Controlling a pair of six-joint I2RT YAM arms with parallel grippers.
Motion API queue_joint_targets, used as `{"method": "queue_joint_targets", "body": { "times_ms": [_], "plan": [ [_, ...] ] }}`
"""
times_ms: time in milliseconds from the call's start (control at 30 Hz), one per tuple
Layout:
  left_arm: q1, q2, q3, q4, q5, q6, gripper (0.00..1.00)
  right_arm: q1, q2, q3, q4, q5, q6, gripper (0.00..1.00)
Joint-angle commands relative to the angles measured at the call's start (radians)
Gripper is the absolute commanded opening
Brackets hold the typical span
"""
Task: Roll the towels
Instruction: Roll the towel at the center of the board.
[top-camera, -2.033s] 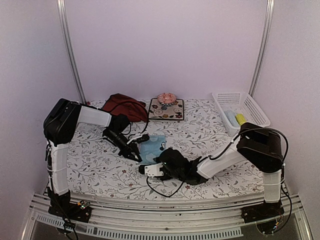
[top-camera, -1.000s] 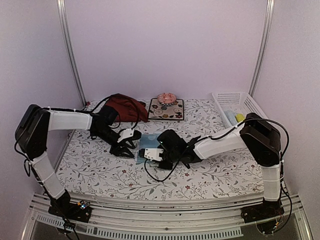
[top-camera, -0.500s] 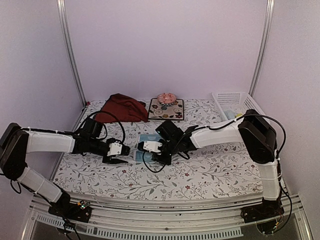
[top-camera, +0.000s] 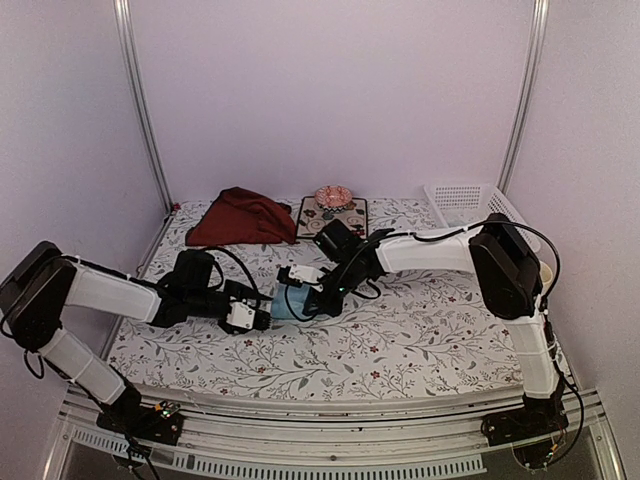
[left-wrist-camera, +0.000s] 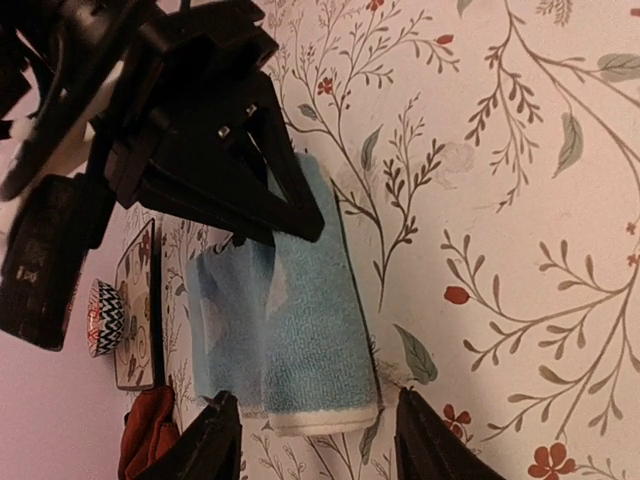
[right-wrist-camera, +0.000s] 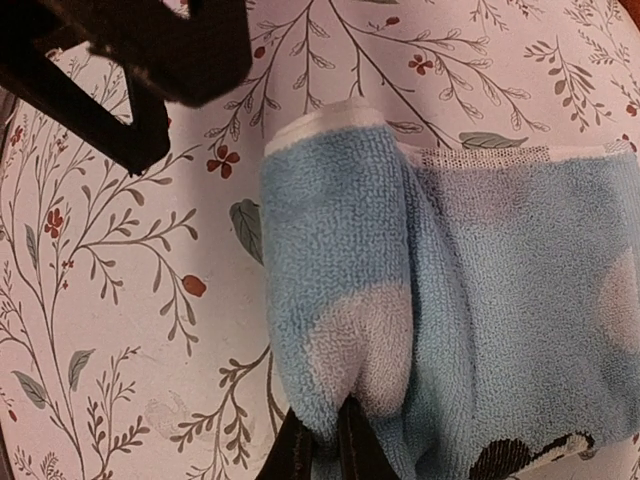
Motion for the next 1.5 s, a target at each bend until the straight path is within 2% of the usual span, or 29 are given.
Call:
{"method": "queue_joint_targets", "body": {
  "times_ms": [0, 400, 567, 667, 867, 967, 1067, 1200, 1233, 1467],
  "plan": [
    [-0.054, 0.06, -0.014, 0.114, -0.074, 0.059, 0.53, -0.012, 0.038, 0.053, -0.085, -0.082, 0.024, 0.08],
    [-0.104, 0.198, 0.04, 0.198, -0.238, -0.007, 0.51, -0.026, 0.046, 0.06, -0.1, -0.119, 0.032, 0.08],
    [-0.111, 0.217, 0.062, 0.181, -0.247, -0.038, 0.43, -0.025, 0.048, 0.067, -0.1, -0.118, 0.029, 0.09],
    [-0.113, 0.221, 0.092, 0.132, -0.24, -0.066, 0.35, -0.027, 0.053, 0.068, -0.098, -0.115, 0.029, 0.09],
    [-0.113, 0.232, 0.137, 0.022, -0.246, -0.105, 0.03, -0.032, 0.053, 0.069, -0.096, -0.112, 0.032, 0.09],
    [-0.114, 0.237, 0.152, -0.029, -0.256, -0.116, 0.0, -0.036, 0.046, 0.068, -0.096, -0.101, 0.031, 0.1],
    [-0.113, 0.236, 0.191, -0.161, -0.237, -0.146, 0.0, -0.042, 0.03, 0.058, -0.092, -0.08, 0.031, 0.17],
    [-0.11, 0.229, 0.242, -0.307, -0.194, -0.185, 0.0, -0.042, -0.035, -0.026, -0.032, -0.04, 0.019, 0.42],
    [-0.109, 0.229, 0.254, -0.336, -0.181, -0.194, 0.0, -0.042, -0.056, -0.049, -0.017, -0.034, 0.013, 0.45],
    [-0.098, 0.291, 0.413, -0.58, -0.085, -0.263, 0.0, -0.041, -0.199, -0.219, 0.114, 0.029, -0.032, 0.56]
  ]
}}
